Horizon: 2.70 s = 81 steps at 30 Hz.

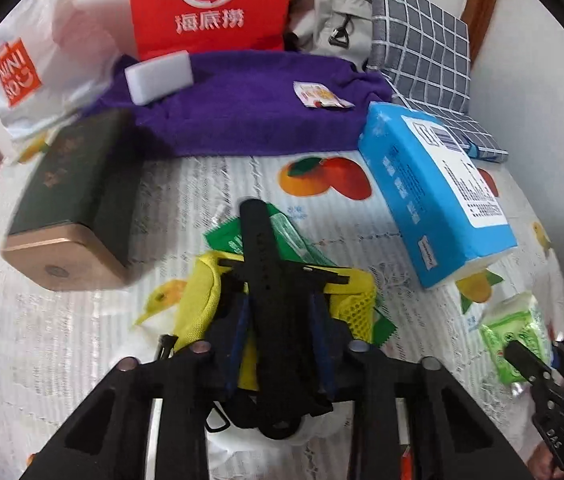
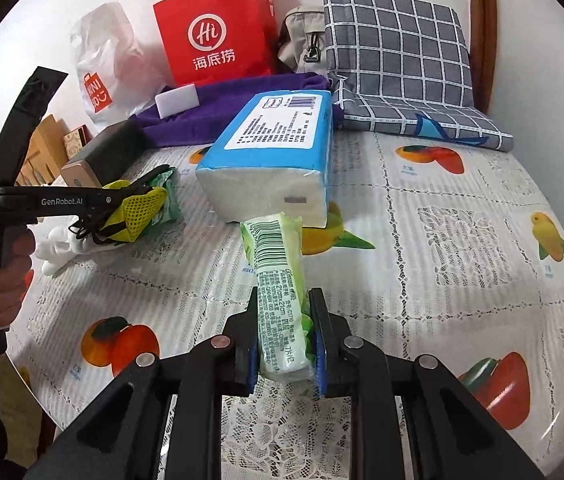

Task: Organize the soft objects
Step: 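Grasp the black strap with the left tool while the right tool lifts the green pack, then carry the black strap with the left tool while the right tool carries the green pack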

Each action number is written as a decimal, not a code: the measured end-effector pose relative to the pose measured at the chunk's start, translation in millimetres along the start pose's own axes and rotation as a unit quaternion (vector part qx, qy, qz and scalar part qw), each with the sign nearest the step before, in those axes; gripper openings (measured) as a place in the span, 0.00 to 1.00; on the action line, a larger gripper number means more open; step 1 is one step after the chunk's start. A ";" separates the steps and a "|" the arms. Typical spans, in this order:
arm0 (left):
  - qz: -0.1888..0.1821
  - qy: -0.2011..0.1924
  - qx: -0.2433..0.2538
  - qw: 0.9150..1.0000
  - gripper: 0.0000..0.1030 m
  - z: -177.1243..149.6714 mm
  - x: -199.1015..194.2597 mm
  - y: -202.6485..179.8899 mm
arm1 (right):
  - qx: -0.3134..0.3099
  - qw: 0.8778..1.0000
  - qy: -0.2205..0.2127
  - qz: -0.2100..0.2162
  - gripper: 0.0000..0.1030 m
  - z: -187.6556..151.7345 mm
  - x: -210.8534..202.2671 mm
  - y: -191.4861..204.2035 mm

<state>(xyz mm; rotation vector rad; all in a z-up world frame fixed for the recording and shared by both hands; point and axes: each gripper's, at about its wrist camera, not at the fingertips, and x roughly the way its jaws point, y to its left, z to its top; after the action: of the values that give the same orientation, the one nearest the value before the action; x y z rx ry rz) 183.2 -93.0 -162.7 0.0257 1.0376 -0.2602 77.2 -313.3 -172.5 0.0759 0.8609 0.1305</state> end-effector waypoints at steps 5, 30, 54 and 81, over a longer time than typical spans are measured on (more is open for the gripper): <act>-0.006 0.003 -0.009 1.000 0.22 -1.2 -4.2 4.1 | 0.002 1.000 0.000 0.000 0.20 -1.8 -1.9 -1.4; -0.008 -0.060 -0.044 0.997 0.19 -26.0 -75.0 56.4 | 0.005 0.999 0.003 -0.045 0.18 -5.1 -11.4 -1.9; 0.086 -0.023 -0.065 0.994 0.50 -84.0 -43.9 129.3 | -0.013 0.997 0.021 -0.077 0.18 -9.1 -11.3 13.5; 0.056 -0.064 -0.093 0.992 0.19 -41.8 -107.3 114.4 | -0.024 0.999 -0.013 -0.029 0.18 46.8 -47.8 22.7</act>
<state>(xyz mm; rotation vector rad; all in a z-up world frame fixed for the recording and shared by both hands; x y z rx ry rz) 122.0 45.4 -104.0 -0.0988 0.9256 -0.0616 80.1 -298.4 -103.5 0.0078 0.8331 0.0945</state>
